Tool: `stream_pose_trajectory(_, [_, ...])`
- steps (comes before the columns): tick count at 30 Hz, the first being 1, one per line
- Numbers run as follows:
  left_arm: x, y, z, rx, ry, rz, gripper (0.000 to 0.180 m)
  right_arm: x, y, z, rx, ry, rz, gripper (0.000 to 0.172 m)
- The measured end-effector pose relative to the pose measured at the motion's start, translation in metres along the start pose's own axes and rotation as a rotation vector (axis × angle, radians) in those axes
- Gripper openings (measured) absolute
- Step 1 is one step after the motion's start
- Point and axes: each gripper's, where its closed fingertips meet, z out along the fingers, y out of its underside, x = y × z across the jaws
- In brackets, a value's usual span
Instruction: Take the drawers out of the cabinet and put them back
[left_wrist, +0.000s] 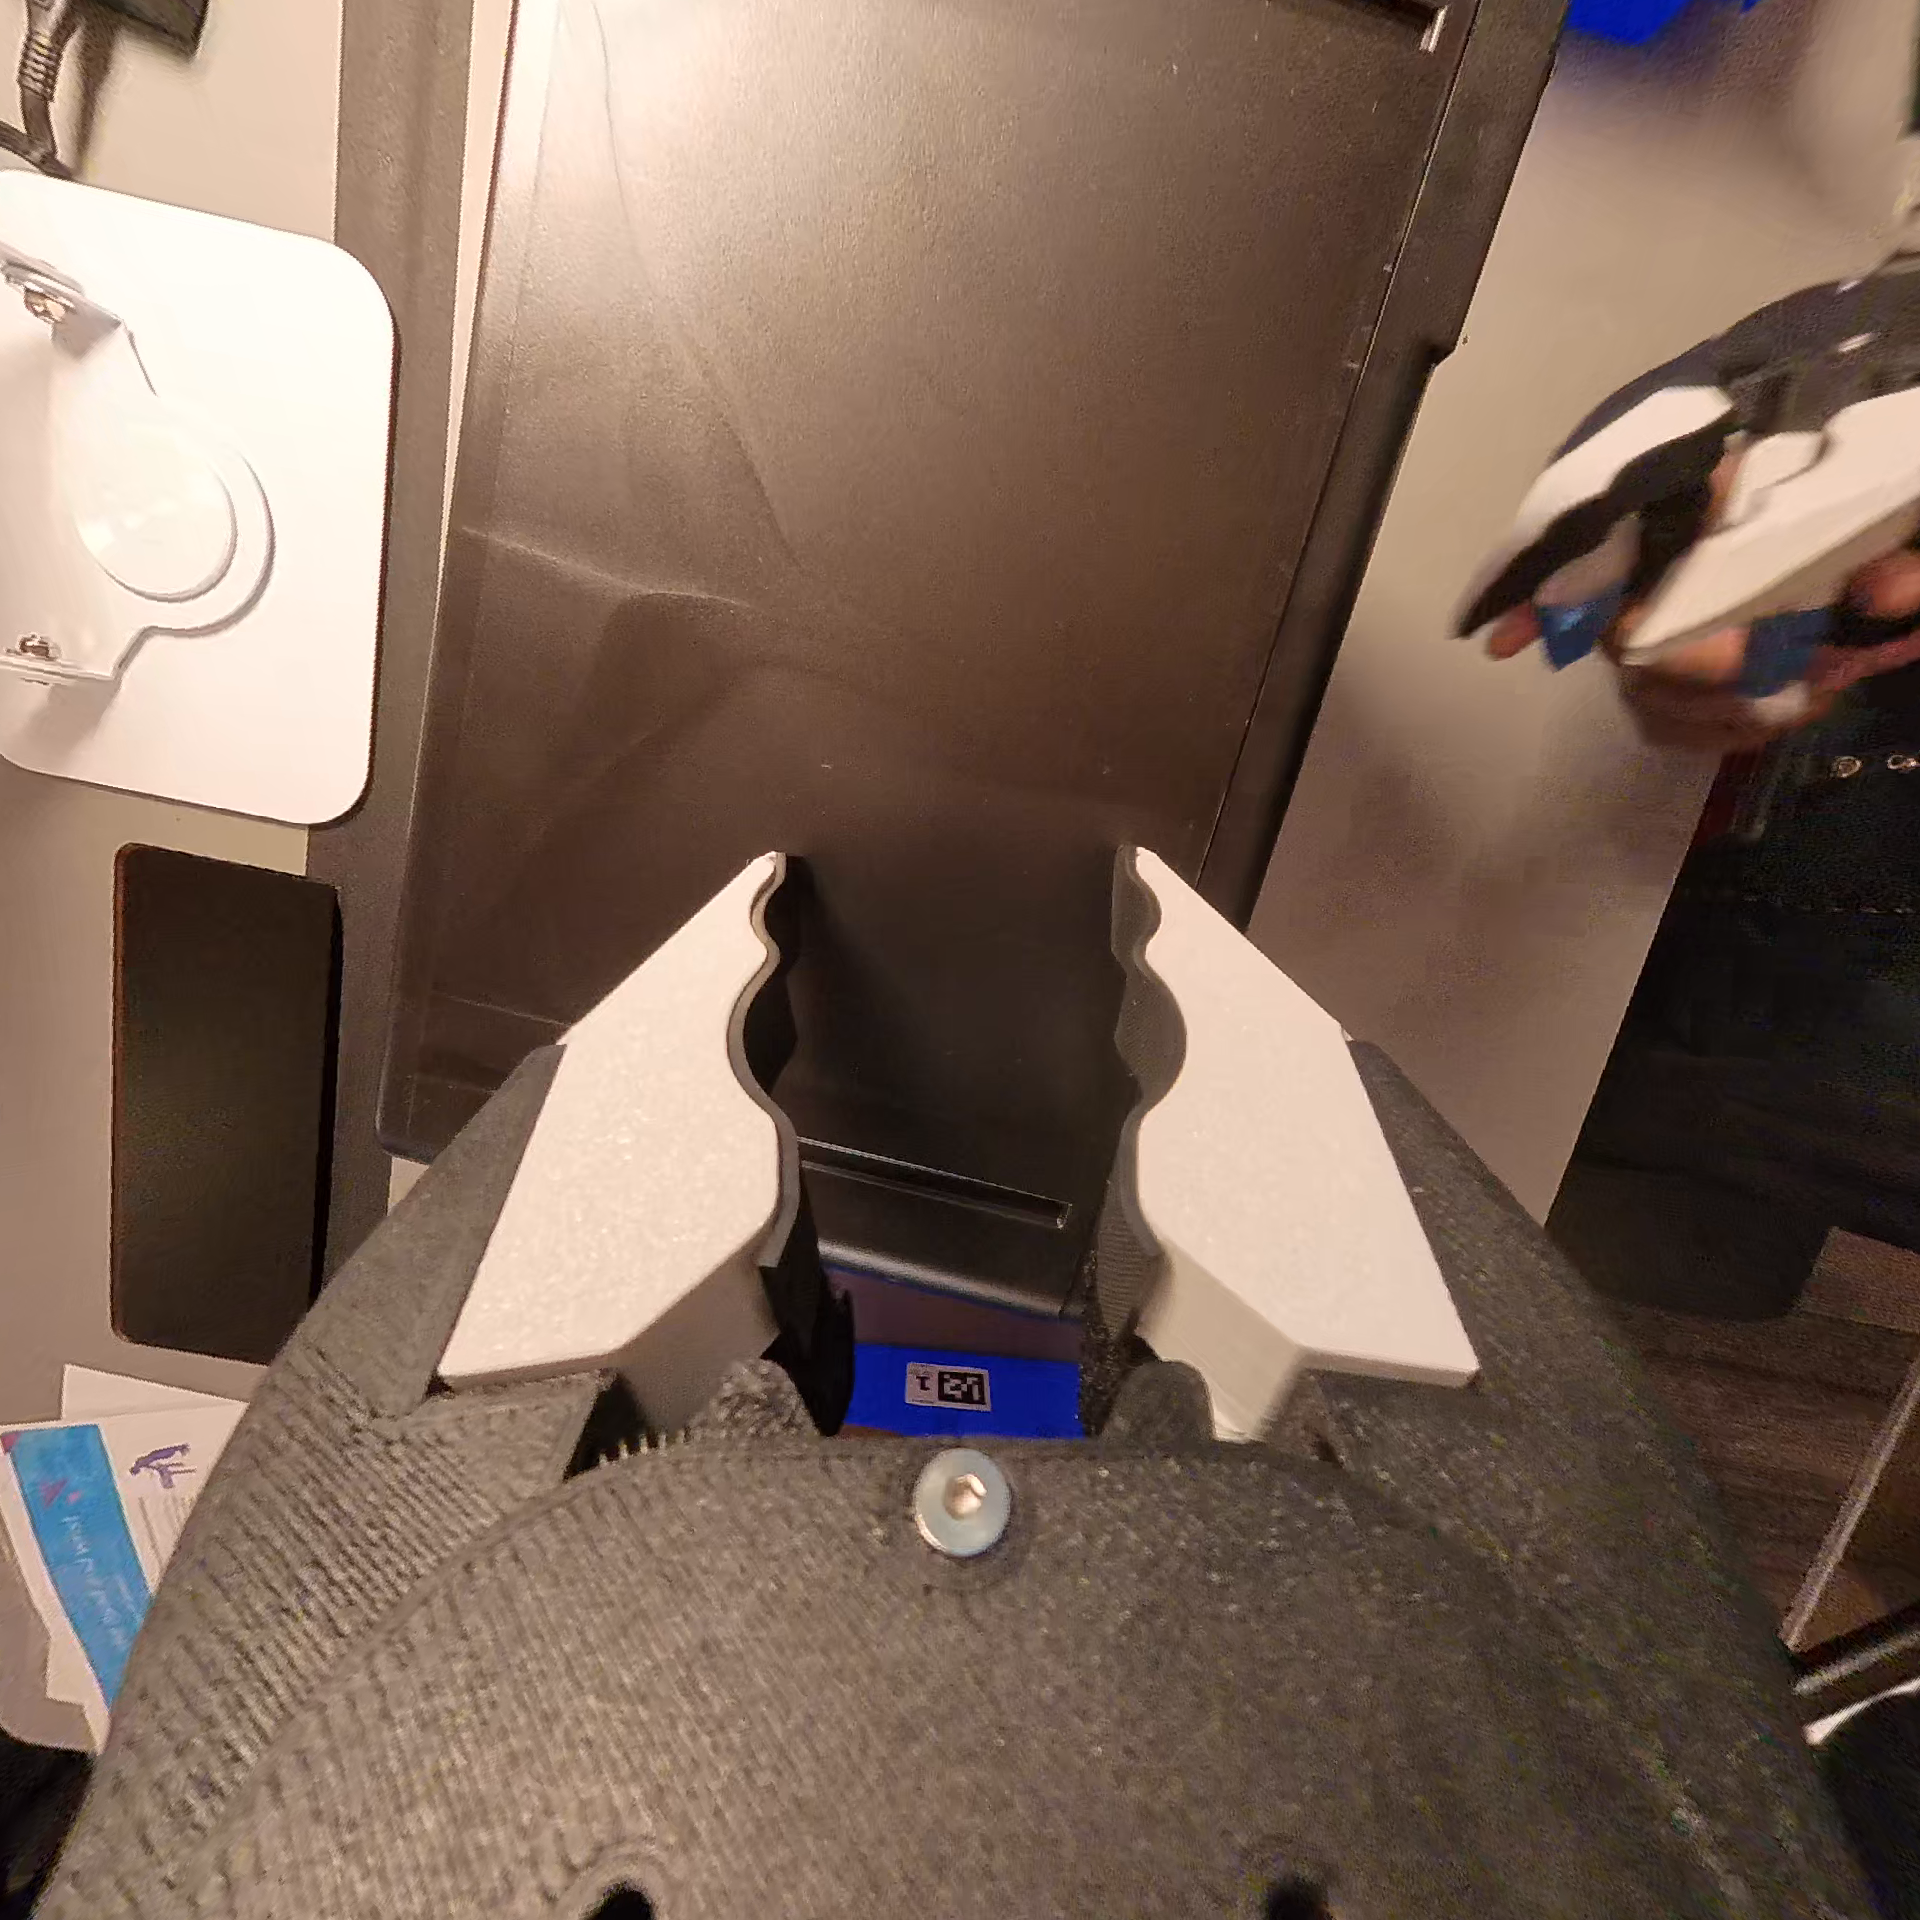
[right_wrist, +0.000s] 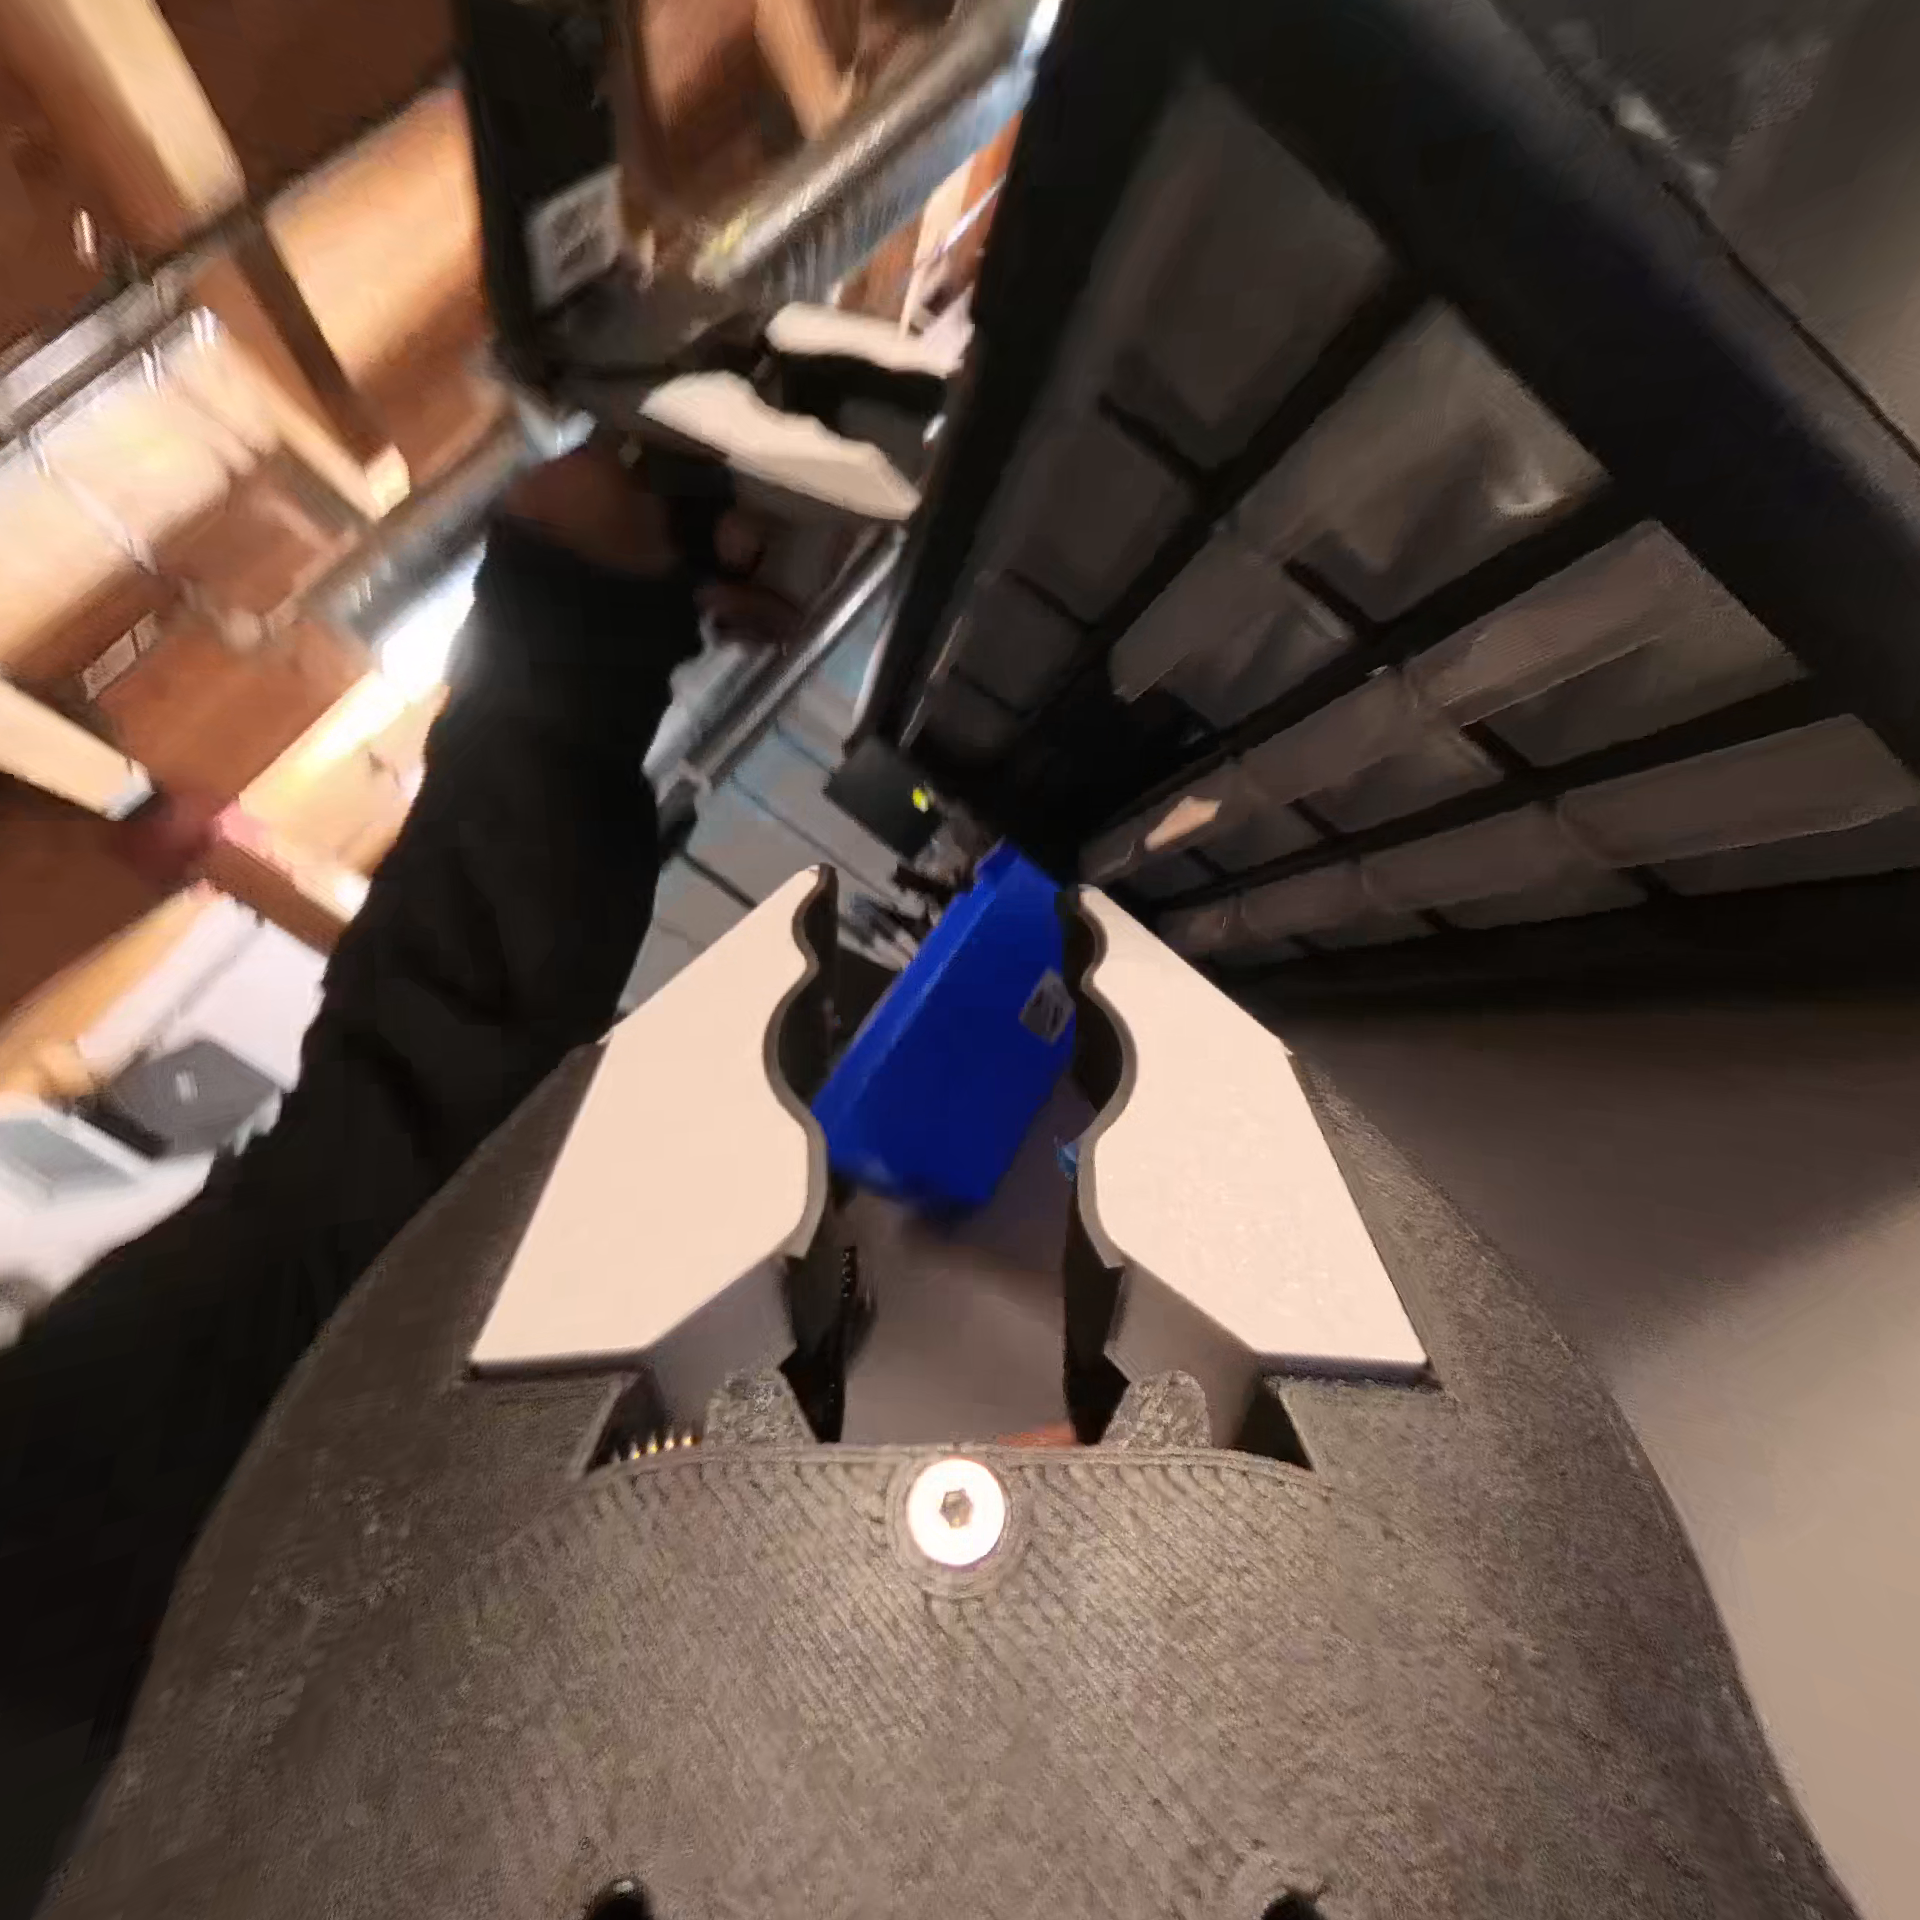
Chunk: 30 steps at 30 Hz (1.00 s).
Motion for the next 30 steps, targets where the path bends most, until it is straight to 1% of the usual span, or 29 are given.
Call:
stream_pose_trajectory(2, [0.000,0.000,0.000,-0.002,-0.002,-0.003,0.068,0.013,-0.010,0.021,0.090,0.008,0.074,0.037])
stream_pose_trajectory(6, [0.000,0.000,0.000,-0.013,-0.002,0.001,0.068,0.031,-0.019,0.048,0.153,0.057,0.106,0.036])
stream_pose_trajectory(7, [0.000,0.000,0.000,-0.014,-0.001,0.003,0.067,0.034,-0.020,0.053,0.161,0.071,0.105,0.039])
stream_pose_trajectory(13, [0.000,0.000,0.000,-0.001,0.003,0.007,0.067,0.043,-0.030,0.067,0.226,0.100,0.087,0.036])
stream_pose_trajectory(14, [0.000,0.000,0.000,0.002,0.003,0.008,0.067,0.046,-0.031,0.068,0.230,0.107,0.092,0.032])
stream_pose_trajectory(15, [0.000,0.000,0.000,0.005,0.003,0.008,0.067,0.049,-0.031,0.070,0.233,0.119,0.095,0.024])
stream_pose_trajectory(16, [0.000,0.000,0.000,0.007,0.003,0.008,0.067,0.051,-0.031,0.072,0.234,0.127,0.091,0.024])
stream_pose_trajectory(17, [0.000,0.000,0.000,0.009,0.003,0.008,0.067,0.054,-0.028,0.073,0.231,0.134,0.087,0.018])
stream_pose_trajectory(19, [0.000,0.000,0.000,0.014,0.003,0.008,0.068,0.051,-0.028,0.074,0.259,0.099,0.095,0.010])
stream_pose_trajectory(23, [0.000,0.000,0.000,0.017,0.003,0.006,0.068,0.046,-0.025,0.072,0.281,0.055,0.128,0.007])
stream_pose_trajectory(24, [0.000,0.000,0.000,0.016,0.003,0.007,0.068,0.043,-0.023,0.069,0.282,0.039,0.135,0.004])
stream_pose_trajectory(25, [0.000,0.000,0.000,0.014,0.003,0.007,0.067,0.039,-0.019,0.066,0.281,0.024,0.142,0.003])
stream_pose_trajectory(26, [0.000,0.000,0.000,0.012,0.003,0.008,0.067,0.035,-0.015,0.063,0.279,0.011,0.149,0.008])
stream_pose_trajectory(27, [0.000,0.000,0.000,0.011,0.003,0.009,0.067,0.030,-0.010,0.058,0.273,-0.003,0.154,0.003])
stream_pose_trajectory(28, [0.000,0.000,0.000,0.010,0.003,0.009,0.067,0.024,-0.005,0.053,0.269,-0.019,0.158,0.008])
stream_pose_trajectory(30, [0.000,0.000,0.000,0.009,0.002,0.010,0.066,0.010,0.007,0.039,0.259,-0.057,0.168,0.005])
